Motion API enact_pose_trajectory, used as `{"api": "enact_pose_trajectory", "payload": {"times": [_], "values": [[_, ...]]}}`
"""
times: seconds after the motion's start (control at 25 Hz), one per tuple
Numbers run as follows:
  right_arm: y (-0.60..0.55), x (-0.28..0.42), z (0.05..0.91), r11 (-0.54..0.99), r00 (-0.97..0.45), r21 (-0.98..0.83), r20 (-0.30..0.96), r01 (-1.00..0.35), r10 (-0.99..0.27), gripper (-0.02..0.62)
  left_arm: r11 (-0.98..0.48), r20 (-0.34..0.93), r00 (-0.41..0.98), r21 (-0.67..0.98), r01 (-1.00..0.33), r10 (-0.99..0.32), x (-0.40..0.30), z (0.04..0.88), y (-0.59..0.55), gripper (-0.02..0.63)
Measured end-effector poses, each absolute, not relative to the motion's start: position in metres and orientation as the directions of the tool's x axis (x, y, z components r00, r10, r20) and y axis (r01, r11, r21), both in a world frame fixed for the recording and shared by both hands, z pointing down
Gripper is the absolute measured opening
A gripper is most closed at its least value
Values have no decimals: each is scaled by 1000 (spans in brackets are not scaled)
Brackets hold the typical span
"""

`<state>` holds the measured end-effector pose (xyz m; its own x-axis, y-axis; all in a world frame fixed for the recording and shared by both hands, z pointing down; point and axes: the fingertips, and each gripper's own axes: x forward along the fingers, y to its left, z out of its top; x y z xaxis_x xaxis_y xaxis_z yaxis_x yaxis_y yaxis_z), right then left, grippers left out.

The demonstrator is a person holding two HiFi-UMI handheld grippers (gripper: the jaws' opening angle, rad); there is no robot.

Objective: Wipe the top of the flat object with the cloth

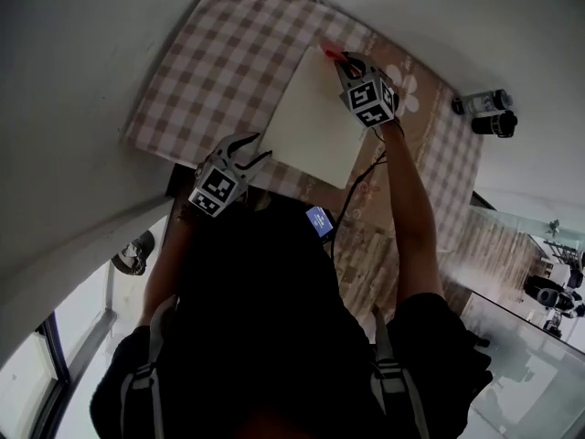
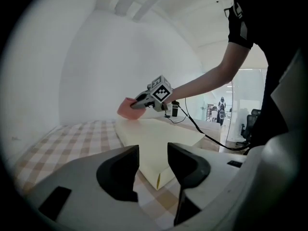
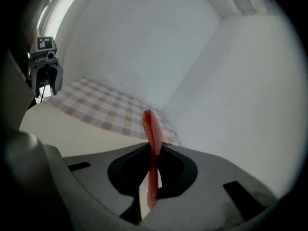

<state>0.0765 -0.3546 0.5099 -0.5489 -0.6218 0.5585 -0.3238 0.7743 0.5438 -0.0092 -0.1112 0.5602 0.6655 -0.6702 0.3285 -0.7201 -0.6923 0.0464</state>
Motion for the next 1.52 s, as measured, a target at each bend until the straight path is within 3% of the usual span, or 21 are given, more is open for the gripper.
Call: {"api": "enact_pose_trajectory", "payload": {"times": [0.48, 0.84, 1.08, 1.52], "values": [[-371, 69, 580, 844, -505, 442, 677, -303, -536, 20, -744, 375, 703, 50, -666, -604, 6, 574, -113, 201], [-375, 68, 592, 869, -537, 277, 697, -410, -476, 18, -775, 360, 756, 124, -620, -547, 10, 581, -112, 201], [-372, 69, 595, 884, -532, 169, 744, -435, -404, 18, -803, 378, 764, 84, -590, -522, 8, 570, -113, 199], [-350, 66, 596, 890, -536, 135, 756, -435, -377, 18, -818, 359, 791, 113, -564, -496, 6, 571, -110, 201]]}}
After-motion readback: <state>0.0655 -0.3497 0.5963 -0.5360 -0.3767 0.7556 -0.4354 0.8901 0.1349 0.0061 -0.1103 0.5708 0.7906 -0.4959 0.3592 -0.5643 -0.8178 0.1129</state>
